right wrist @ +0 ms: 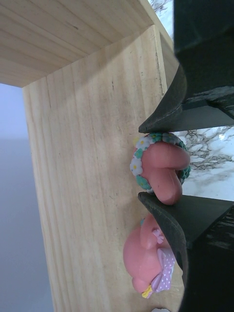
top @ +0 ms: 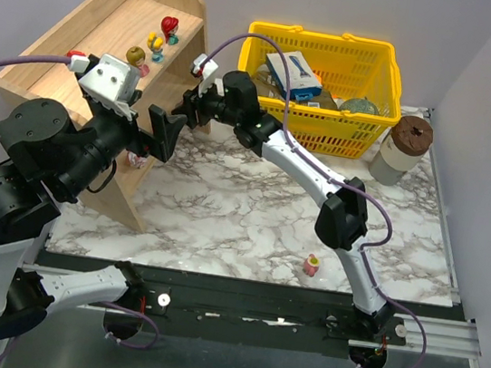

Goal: Place and organize the plastic toys onto the shelf

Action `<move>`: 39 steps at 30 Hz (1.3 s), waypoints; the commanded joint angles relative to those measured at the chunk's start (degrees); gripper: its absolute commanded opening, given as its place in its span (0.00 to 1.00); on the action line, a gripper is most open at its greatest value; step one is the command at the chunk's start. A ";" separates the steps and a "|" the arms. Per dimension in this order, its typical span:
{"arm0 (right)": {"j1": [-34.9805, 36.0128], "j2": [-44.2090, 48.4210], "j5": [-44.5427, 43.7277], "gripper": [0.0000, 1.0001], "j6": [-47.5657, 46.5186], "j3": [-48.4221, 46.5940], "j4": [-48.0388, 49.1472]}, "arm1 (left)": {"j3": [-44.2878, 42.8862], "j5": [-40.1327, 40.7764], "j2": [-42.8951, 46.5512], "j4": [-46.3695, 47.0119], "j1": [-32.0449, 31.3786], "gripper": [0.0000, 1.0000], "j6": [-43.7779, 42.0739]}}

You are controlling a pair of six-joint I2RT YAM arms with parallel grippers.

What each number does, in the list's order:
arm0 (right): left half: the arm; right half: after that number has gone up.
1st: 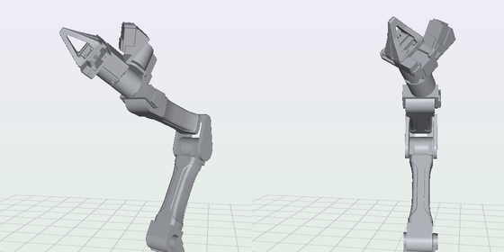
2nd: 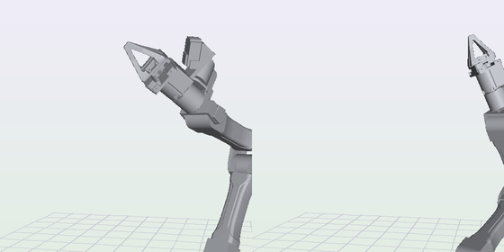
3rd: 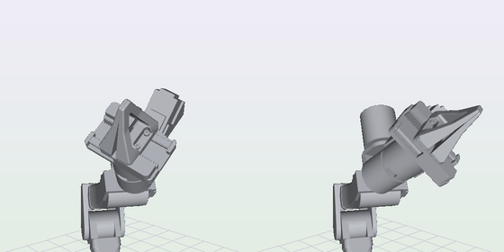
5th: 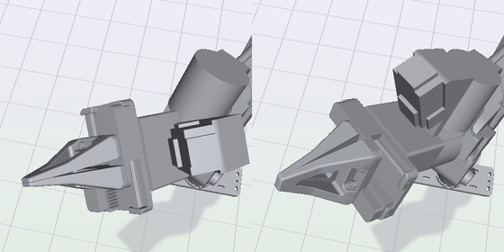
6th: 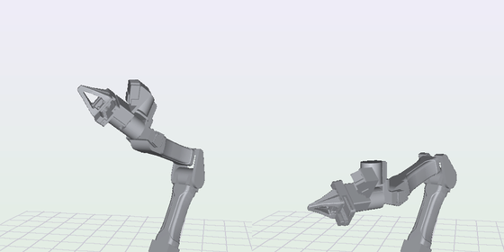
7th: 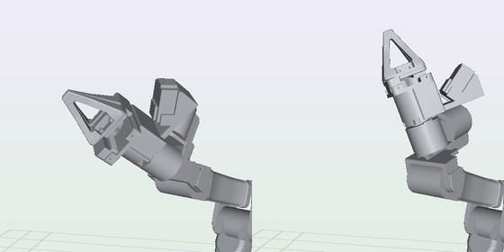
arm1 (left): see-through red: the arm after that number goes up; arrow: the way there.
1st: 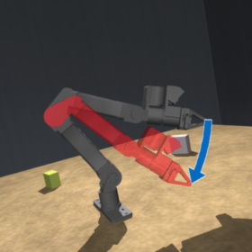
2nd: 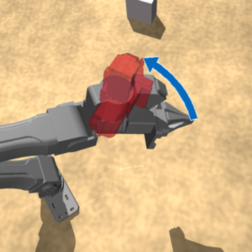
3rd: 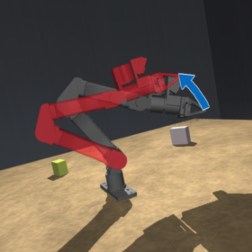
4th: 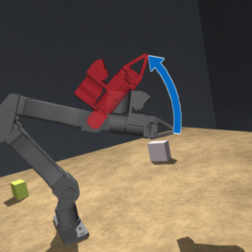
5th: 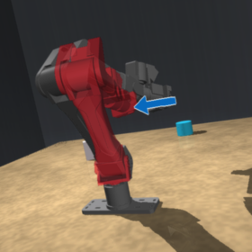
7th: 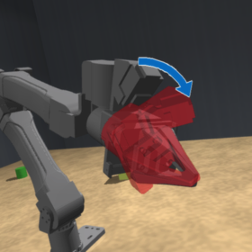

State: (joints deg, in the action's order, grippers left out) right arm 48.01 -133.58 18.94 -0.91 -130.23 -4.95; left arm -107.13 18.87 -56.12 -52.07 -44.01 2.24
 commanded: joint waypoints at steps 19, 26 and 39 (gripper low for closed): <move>0.86 -2.13 -6.02 0.42 -4.55 -7.05 -10.25 | -0.18 1.87 0.83 -0.22 -0.20 0.99 -0.92; 0.77 1.12 -4.17 0.27 -3.14 -6.96 -11.66 | -0.01 1.87 1.19 -0.31 -0.20 0.99 -0.83; 0.86 -0.45 -2.86 0.30 -3.84 -8.02 -13.77 | 0.43 2.22 1.45 -0.49 -0.20 0.99 -0.83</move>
State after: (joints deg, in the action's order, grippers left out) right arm 48.40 -134.34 14.83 -4.58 -135.94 -16.32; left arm -107.11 19.75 -55.16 -52.36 -44.01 1.85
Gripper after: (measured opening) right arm 0.547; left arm 0.988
